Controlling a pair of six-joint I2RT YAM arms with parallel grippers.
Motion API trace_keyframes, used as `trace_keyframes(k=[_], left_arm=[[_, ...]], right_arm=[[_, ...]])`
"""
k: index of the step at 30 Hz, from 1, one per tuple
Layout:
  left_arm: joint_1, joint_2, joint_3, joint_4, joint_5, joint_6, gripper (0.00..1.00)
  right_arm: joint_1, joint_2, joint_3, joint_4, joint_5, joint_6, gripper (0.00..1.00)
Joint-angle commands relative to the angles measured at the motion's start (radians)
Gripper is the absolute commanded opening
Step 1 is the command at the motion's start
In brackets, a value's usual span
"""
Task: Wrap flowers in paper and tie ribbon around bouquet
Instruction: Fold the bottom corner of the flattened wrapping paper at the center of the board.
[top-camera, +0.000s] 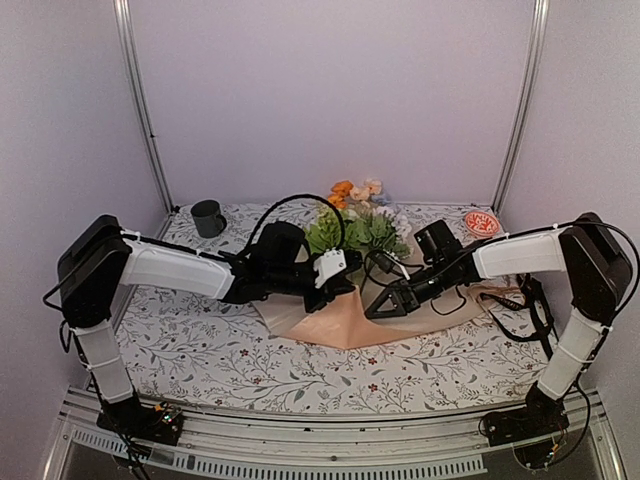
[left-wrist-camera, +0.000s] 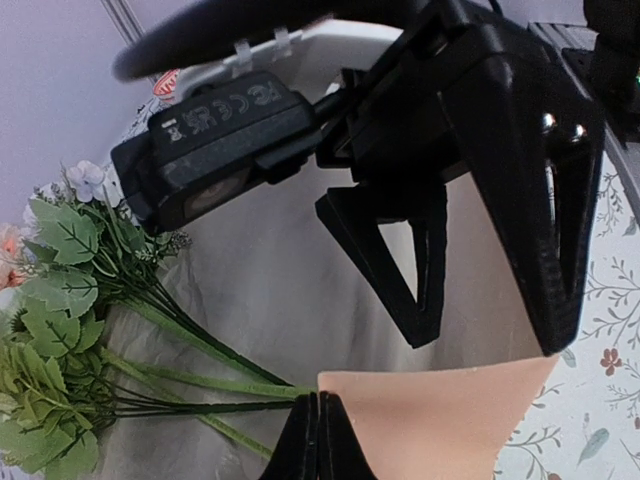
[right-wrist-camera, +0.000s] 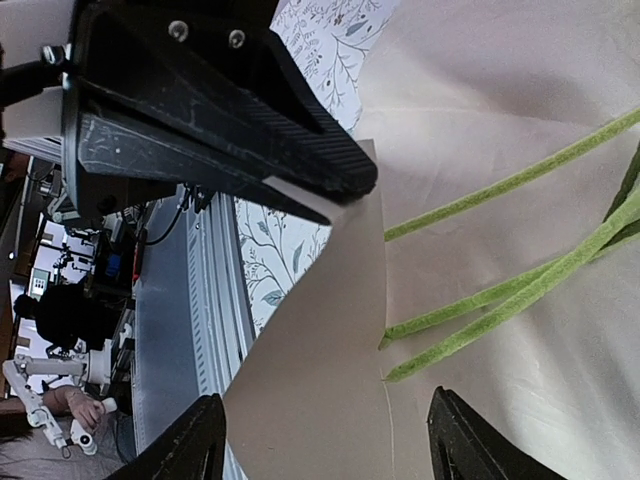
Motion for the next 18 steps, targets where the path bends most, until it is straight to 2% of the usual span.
trace_keyframes(k=[1, 5, 9, 12, 18], left_arm=[[0.034, 0.030, 0.055, -0.057, 0.040, 0.039, 0.00], [0.043, 0.035, 0.066, -0.059, 0.057, 0.056, 0.00], [0.048, 0.049, 0.100, -0.060, 0.098, 0.055, 0.00], [0.051, 0.072, 0.123, -0.055, 0.106, 0.056, 0.00], [0.055, 0.108, 0.160, -0.071, 0.116, 0.057, 0.00]], right_arm=[[-0.057, -0.016, 0.005, 0.021, -0.054, -0.021, 0.71], [-0.133, -0.096, -0.027, 0.049, -0.052, 0.015, 0.72], [-0.135, -0.174, -0.094, 0.141, -0.047, 0.070, 0.74], [-0.111, -0.165, -0.161, 0.232, -0.006, 0.121, 0.74], [-0.064, -0.097, -0.177, 0.299, 0.017, 0.171, 0.74]])
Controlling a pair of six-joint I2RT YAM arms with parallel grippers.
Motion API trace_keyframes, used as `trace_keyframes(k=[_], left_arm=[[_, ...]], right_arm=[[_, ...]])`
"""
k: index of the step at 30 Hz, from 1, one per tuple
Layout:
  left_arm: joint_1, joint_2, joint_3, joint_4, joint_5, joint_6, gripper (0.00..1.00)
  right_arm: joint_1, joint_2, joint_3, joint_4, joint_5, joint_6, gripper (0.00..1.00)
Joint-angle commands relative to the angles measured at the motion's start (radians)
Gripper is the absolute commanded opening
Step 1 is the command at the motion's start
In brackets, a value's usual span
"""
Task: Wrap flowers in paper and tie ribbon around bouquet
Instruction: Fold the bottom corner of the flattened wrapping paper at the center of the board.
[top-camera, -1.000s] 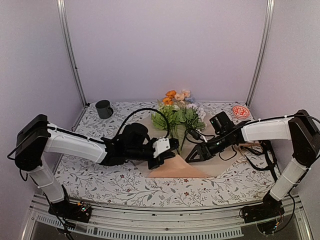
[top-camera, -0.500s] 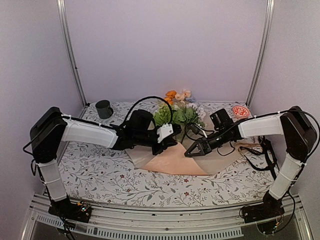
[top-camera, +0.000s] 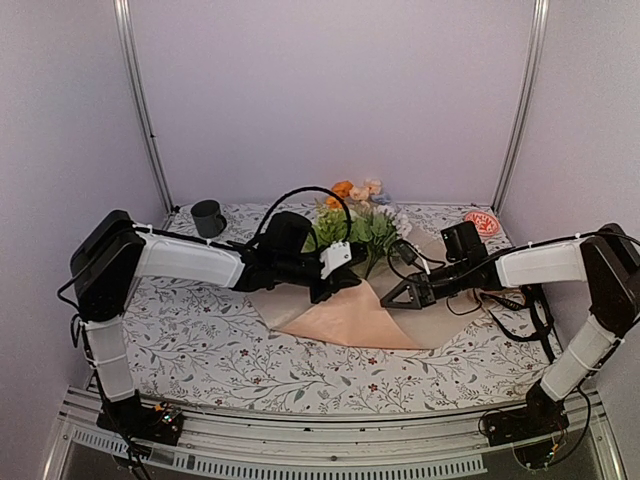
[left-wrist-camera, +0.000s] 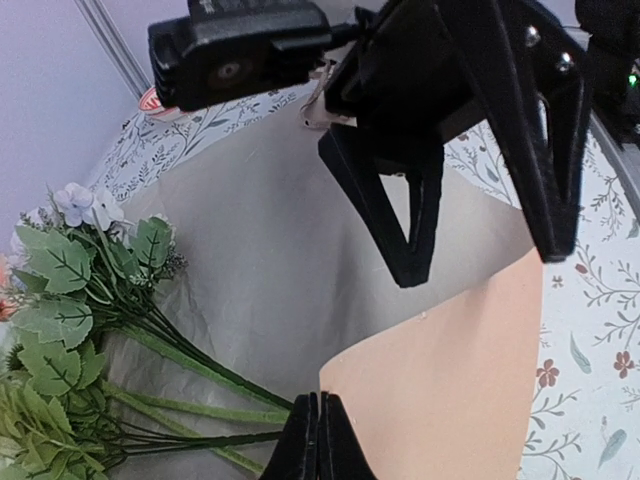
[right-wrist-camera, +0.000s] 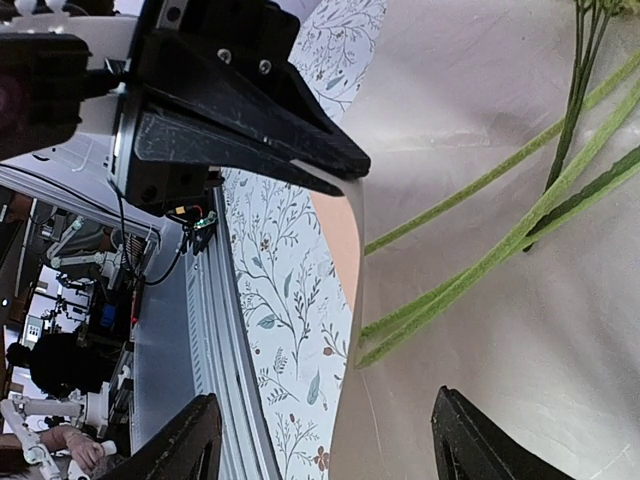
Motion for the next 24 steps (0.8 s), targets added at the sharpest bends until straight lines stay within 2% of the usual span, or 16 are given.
trace_keyframes(k=[1, 5, 7, 9, 11, 12, 13, 16, 17, 19, 22, 24], left_arm=[[0.021, 0.030, 0.038, -0.016, 0.024, 0.013, 0.00], [0.032, 0.031, 0.043, -0.017, 0.010, 0.004, 0.00], [0.037, 0.032, 0.045, -0.017, 0.007, -0.007, 0.00], [0.040, 0.031, 0.045, -0.014, 0.006, -0.017, 0.00], [0.042, 0.032, 0.043, -0.012, 0.005, -0.030, 0.00], [0.043, 0.031, 0.042, -0.011, 0.007, -0.040, 0.00], [0.043, 0.031, 0.042, -0.014, 0.007, -0.049, 0.00], [0.045, 0.025, 0.028, -0.029, -0.011, -0.132, 0.41], [0.048, 0.006, 0.012, -0.030, -0.016, -0.165, 0.46], [0.054, -0.046, -0.055, -0.013, -0.030, -0.238, 0.50], [0.064, -0.120, -0.179, 0.020, -0.152, -0.367, 0.53], [0.069, -0.137, -0.215, -0.040, -0.248, -0.442, 0.53]], right_arm=[[0.028, 0.046, -0.017, 0.105, 0.015, 0.058, 0.73], [0.056, 0.077, -0.022, 0.115, 0.012, 0.072, 0.67], [0.063, 0.090, -0.029, 0.116, 0.013, 0.071, 0.59], [0.064, 0.100, -0.037, 0.119, 0.017, 0.072, 0.39], [0.065, 0.109, -0.039, 0.118, 0.022, 0.074, 0.09], [0.065, 0.113, -0.036, 0.114, 0.026, 0.077, 0.01], [0.064, 0.117, -0.030, 0.105, 0.036, 0.080, 0.01], [0.063, 0.128, -0.016, 0.097, 0.077, 0.094, 0.01], [0.063, 0.131, -0.012, 0.095, 0.089, 0.099, 0.01], [0.060, 0.137, -0.003, 0.096, 0.111, 0.106, 0.01], [0.051, 0.148, 0.009, 0.097, 0.126, 0.118, 0.01], [0.045, 0.155, 0.010, 0.099, 0.145, 0.126, 0.01]])
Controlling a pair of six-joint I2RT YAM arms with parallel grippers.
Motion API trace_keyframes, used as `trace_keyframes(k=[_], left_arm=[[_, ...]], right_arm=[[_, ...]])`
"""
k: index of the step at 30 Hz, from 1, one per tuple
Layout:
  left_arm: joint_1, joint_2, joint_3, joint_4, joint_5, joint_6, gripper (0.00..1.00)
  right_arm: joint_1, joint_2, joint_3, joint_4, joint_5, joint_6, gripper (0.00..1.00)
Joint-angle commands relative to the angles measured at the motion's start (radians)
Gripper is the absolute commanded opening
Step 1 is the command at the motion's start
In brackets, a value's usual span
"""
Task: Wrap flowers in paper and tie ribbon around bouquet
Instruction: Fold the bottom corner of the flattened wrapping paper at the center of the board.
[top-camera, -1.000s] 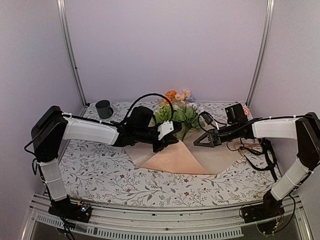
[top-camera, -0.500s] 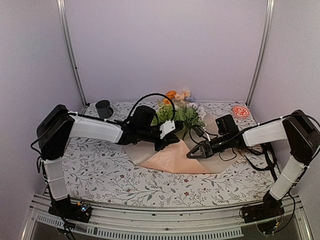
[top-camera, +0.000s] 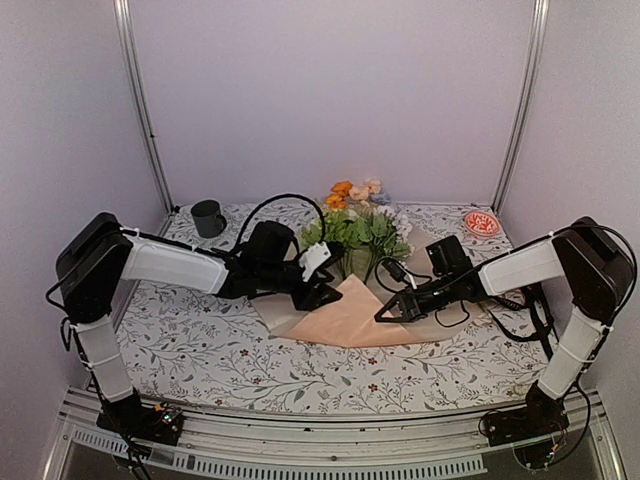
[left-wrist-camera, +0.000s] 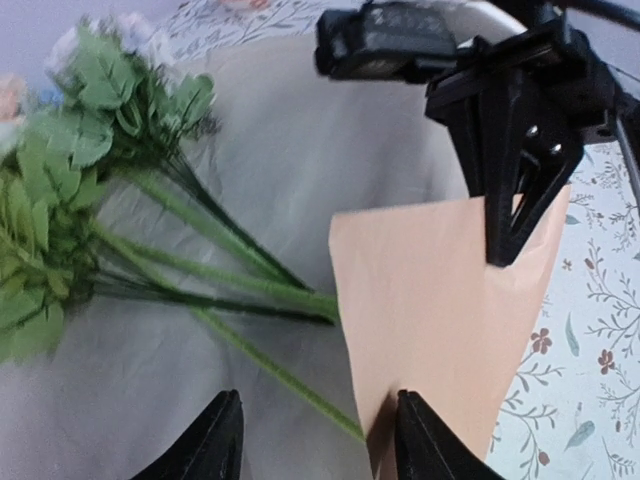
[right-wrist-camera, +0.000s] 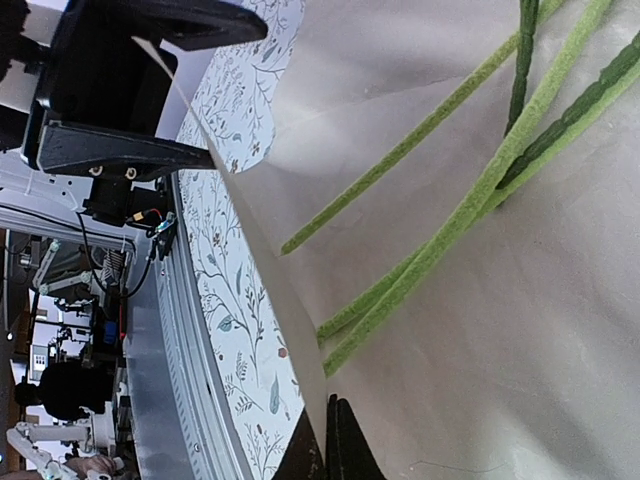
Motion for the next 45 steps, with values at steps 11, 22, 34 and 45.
trace_keyframes(k=[11, 22, 34, 45], left_arm=[[0.060, -0.046, -0.203, -0.165, -0.254, -0.398, 0.48], [0.062, -0.039, -0.312, -0.186, -0.238, -0.430, 0.42], [0.007, -0.292, -0.352, -0.025, 0.010, -0.169, 0.63], [0.064, -0.192, -0.316, 0.138, 0.320, -0.258, 0.70]], right_arm=[[-0.039, 0.092, 0.035, 0.036, 0.076, 0.066, 0.01], [-0.060, 0.153, 0.026, 0.038, 0.098, 0.091, 0.01], [-0.059, 0.158, 0.085, -0.039, 0.022, -0.003, 0.00], [-0.059, 0.150, 0.095, -0.068, 0.031, -0.031, 0.01]])
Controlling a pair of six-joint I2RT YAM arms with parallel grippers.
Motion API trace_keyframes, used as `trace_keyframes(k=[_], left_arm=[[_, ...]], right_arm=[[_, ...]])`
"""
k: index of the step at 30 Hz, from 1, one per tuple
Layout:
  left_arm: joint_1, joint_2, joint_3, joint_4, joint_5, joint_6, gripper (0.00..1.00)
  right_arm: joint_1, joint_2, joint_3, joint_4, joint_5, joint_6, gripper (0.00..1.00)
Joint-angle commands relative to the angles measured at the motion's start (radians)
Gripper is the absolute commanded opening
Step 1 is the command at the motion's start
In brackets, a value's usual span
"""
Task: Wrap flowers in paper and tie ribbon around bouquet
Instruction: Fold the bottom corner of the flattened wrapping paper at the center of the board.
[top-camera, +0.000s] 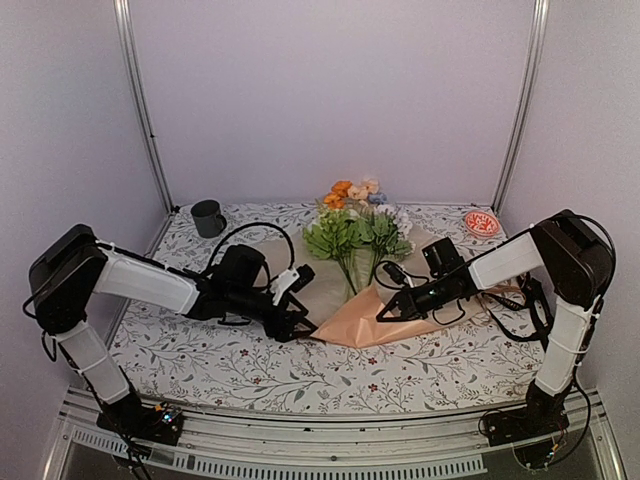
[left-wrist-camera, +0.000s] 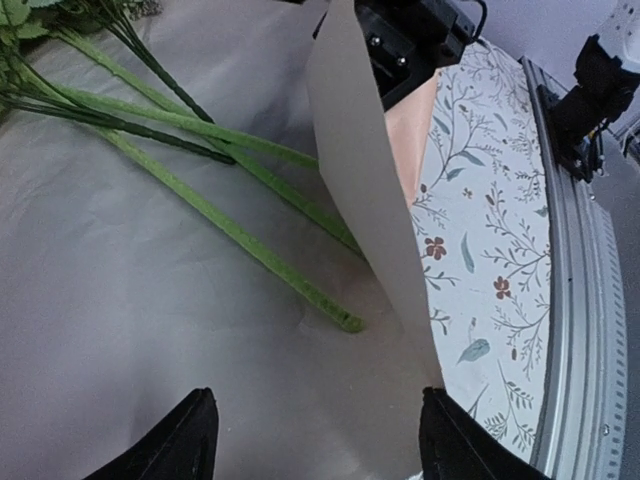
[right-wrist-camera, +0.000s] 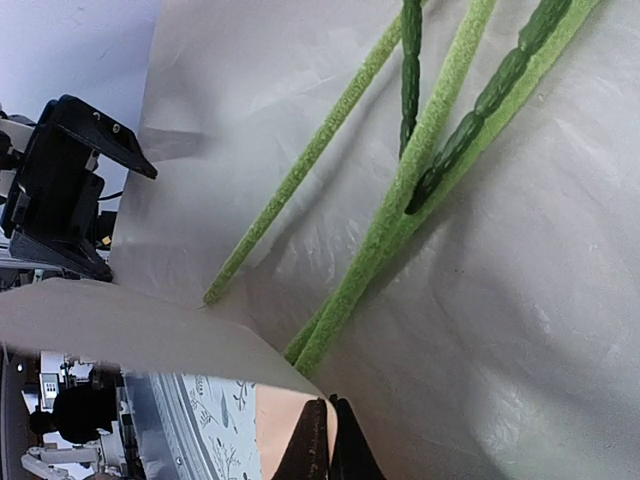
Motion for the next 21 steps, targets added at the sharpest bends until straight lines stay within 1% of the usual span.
trace_keyframes(k=[1, 4, 8, 9, 12, 15, 17, 21], left_arm=[[0.033, -0.051, -0.039, 0.161, 0.150, -0.037, 0.69], [0.037, -0.135, -0.079, 0.198, 0.069, -0.017, 0.66], [0.035, -0.215, -0.106, 0.182, -0.177, -0.006, 0.63], [0.036, -0.221, -0.109, 0.174, -0.202, 0.002, 0.63], [0.019, -0.170, -0.079, 0.113, -0.099, 0.046, 0.68], [0.007, -0.075, -0.023, 0.006, 0.001, 0.048, 0.76], [0.004, -0.040, -0.020, -0.001, 0.050, 0.043, 0.80], [0.004, -0.008, -0.027, 0.024, 0.071, 0.043, 0.80]], right_arm=[[-0.008, 0.006, 0.016, -0.021, 0.009, -0.030, 0.01], [-0.008, 0.005, 0.015, -0.023, 0.015, -0.029, 0.00], [-0.008, 0.004, 0.016, -0.018, 0.007, -0.029, 0.01], [-0.008, 0.004, 0.016, -0.017, 0.008, -0.027, 0.01], [-0.008, 0.005, 0.015, -0.015, 0.006, -0.025, 0.01], [-0.008, 0.007, 0.015, -0.014, 0.008, -0.024, 0.01], [-0.008, 0.007, 0.010, -0.010, 0.009, -0.022, 0.01], [-0.008, 0.009, 0.006, -0.004, 0.009, -0.018, 0.01]])
